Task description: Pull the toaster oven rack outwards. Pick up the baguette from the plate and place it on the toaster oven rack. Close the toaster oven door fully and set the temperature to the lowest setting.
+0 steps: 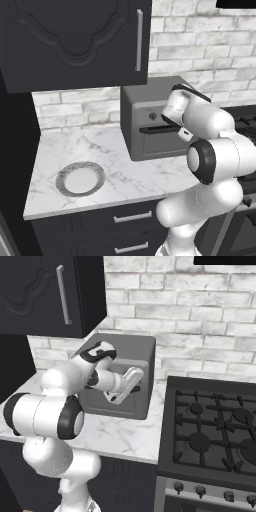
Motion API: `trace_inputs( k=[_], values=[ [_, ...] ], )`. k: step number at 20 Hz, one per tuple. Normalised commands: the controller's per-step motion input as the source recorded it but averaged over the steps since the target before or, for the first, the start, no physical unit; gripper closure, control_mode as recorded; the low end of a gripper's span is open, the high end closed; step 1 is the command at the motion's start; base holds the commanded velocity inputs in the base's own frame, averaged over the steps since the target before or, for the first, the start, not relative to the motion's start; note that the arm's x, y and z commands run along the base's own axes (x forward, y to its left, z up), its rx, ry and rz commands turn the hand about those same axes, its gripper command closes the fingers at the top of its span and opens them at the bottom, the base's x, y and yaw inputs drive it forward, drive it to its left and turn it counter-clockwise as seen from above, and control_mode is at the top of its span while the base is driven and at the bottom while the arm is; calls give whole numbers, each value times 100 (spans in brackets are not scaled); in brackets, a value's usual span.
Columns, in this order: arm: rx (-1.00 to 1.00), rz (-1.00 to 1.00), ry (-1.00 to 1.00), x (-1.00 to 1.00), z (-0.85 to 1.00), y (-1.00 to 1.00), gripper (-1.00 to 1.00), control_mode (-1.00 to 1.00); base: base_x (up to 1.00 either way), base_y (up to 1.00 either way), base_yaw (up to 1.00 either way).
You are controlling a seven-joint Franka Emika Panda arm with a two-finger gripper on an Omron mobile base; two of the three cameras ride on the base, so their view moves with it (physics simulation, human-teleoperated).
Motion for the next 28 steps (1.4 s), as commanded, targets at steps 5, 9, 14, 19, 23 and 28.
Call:
trace_inputs(
  k=[5, 9, 14, 19, 23, 28],
  values=[
    [-30, 6, 29, 1, 100, -4, -100, -100, 0, 0, 0],
    [-28, 18, 21, 0, 100, -17, -100, -100, 0, 0, 0],
    [-25, 21, 21, 0, 100, -25, -100, -100, 0, 0, 0],
    [-19, 16, 19, 0, 100, -35, -100, -100, 0, 0, 0],
    [-18, 16, 5, -21, 100, -26, -100, -100, 0, 0, 0],
    [-19, 15, 4, -44, 73, -5, -100, -100, 0, 0, 0]
  ],
)
